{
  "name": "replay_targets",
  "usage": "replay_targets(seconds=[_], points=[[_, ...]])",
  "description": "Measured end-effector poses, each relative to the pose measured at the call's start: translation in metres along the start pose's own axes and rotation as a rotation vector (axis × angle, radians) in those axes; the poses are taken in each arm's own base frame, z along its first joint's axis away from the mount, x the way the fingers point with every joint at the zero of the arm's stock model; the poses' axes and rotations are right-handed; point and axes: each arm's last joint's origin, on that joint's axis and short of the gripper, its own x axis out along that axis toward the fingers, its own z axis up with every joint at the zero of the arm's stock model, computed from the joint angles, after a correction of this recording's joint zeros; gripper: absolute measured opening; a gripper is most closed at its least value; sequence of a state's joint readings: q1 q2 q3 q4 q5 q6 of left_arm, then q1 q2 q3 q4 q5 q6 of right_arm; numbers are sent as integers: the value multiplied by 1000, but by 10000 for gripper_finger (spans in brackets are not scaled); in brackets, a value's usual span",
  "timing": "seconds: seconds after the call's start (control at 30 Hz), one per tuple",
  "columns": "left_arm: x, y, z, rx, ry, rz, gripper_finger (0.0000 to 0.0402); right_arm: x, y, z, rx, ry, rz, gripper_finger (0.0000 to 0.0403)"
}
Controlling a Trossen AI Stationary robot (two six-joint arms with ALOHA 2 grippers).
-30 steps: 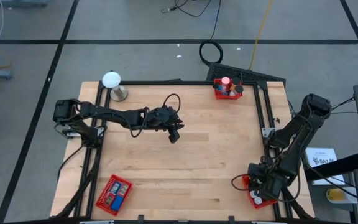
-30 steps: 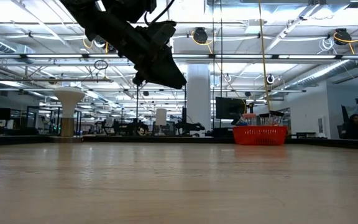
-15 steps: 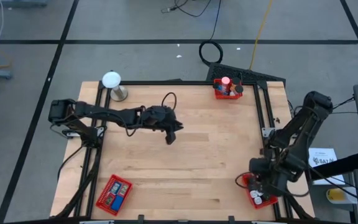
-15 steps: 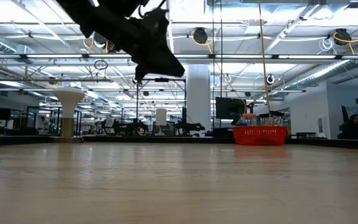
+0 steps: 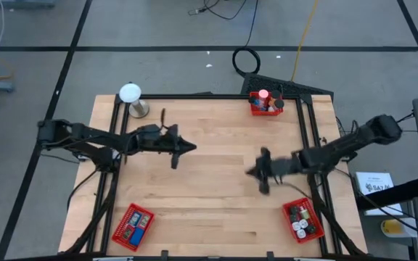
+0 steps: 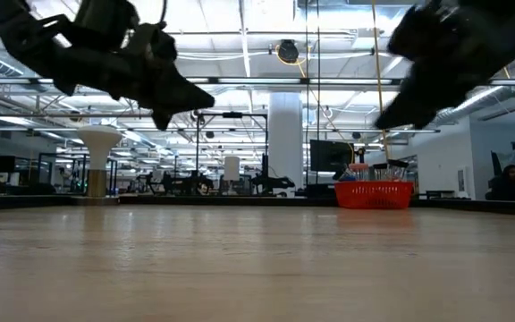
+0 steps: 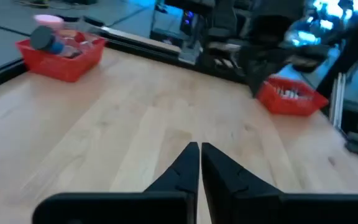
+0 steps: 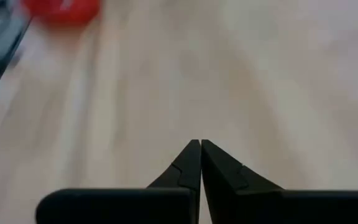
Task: Pick & Place Office items
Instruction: Return to Home Position
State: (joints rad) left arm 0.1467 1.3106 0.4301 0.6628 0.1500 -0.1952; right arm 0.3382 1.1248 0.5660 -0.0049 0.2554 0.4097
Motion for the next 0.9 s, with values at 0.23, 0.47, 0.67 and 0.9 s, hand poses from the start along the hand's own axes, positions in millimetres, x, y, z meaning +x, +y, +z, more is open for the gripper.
replay_targets(seconds=[0.23,0.47,0.67,0.9], points=[[-50,0,-4,-7,-178,-28,12,4,-79,6,59,-265,-98,1],[-99,3,-29,-33,-302,-61,7,-25,-104,-7,86,-364,-61,1],[-117,6,-34,12,-305,-11,7,-47,-108,-34,135,-479,-78,1],[-134,11,-32,44,-334,3,4,-67,-110,-52,179,-651,-181,4]])
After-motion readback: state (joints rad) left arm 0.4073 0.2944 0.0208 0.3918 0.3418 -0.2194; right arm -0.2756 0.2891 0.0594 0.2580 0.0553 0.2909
